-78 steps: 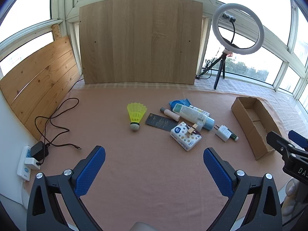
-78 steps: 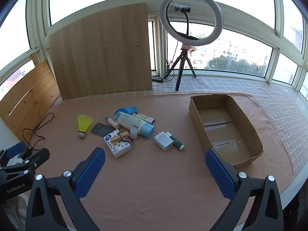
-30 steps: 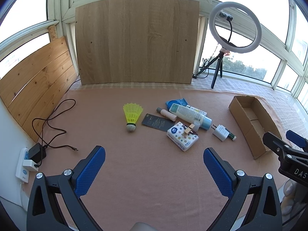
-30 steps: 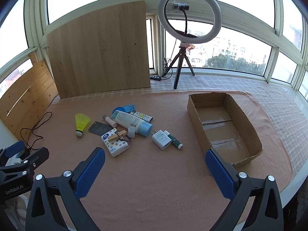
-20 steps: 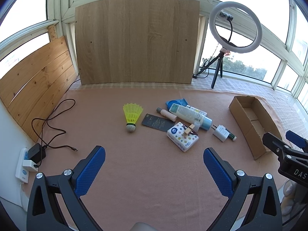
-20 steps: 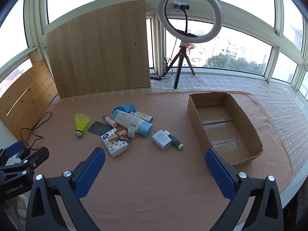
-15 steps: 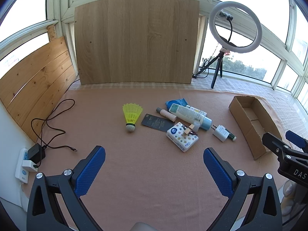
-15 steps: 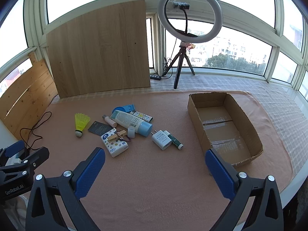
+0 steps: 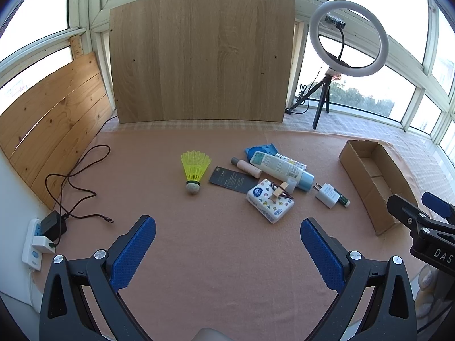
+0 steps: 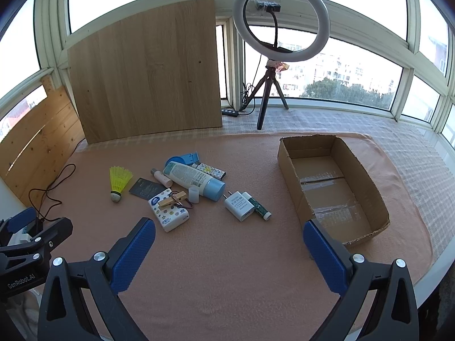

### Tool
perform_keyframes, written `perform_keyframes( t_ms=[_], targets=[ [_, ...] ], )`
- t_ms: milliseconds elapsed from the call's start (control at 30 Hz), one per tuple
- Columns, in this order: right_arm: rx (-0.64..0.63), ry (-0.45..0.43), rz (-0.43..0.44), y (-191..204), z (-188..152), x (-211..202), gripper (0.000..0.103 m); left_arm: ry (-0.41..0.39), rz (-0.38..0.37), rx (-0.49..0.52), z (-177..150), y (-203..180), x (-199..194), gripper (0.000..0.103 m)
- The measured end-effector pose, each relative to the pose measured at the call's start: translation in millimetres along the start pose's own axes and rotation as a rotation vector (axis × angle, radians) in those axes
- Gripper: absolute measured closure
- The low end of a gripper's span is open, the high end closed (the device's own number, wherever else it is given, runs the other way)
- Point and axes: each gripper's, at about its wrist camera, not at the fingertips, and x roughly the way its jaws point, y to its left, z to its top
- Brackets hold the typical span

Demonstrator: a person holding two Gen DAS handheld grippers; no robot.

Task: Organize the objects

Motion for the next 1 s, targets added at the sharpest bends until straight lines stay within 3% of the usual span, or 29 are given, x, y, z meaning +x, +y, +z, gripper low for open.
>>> perform_keyframes(
  t_ms=[633, 1000],
  targets=[
    [-0.003, 0.027, -0.007, 0.3, 0.7, 12.0, 0.000, 0.019, 0.004, -0.007, -0.3, 3.8, 12.3, 0.000],
    [-0.053, 0.066, 0.023, 4.7, 20.0, 52.1, 0.000, 0.049, 0.007, 0.004, 6.8, 5.8, 44.8, 0.000]
  ],
)
